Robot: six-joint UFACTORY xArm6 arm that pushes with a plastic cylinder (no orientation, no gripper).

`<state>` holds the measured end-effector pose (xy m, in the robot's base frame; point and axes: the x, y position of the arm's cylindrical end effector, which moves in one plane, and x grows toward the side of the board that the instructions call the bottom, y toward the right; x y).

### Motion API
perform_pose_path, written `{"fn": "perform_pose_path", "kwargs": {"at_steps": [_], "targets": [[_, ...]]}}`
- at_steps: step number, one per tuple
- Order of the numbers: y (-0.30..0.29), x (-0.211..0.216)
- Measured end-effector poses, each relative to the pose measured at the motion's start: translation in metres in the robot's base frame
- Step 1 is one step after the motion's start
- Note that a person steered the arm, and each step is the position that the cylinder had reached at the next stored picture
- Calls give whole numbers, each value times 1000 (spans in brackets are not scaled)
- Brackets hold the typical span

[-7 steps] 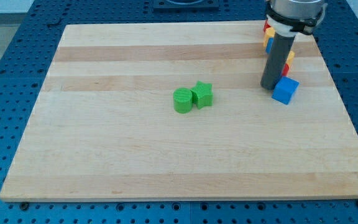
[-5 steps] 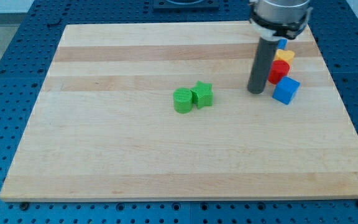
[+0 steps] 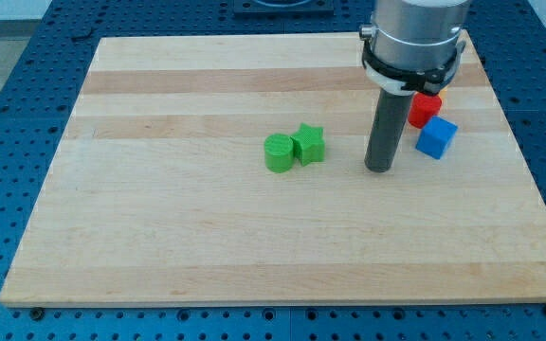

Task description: Nudge the blue cube a bit up

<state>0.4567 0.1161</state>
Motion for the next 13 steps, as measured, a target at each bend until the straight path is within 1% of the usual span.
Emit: {"fn": "perform_pose_path", "kwargs": {"at_steps": [2, 3, 4, 5, 7, 11, 13], "targets": [[6, -7], [8, 10], [32, 16], [50, 12], [53, -4], [78, -10], [79, -10]]}}
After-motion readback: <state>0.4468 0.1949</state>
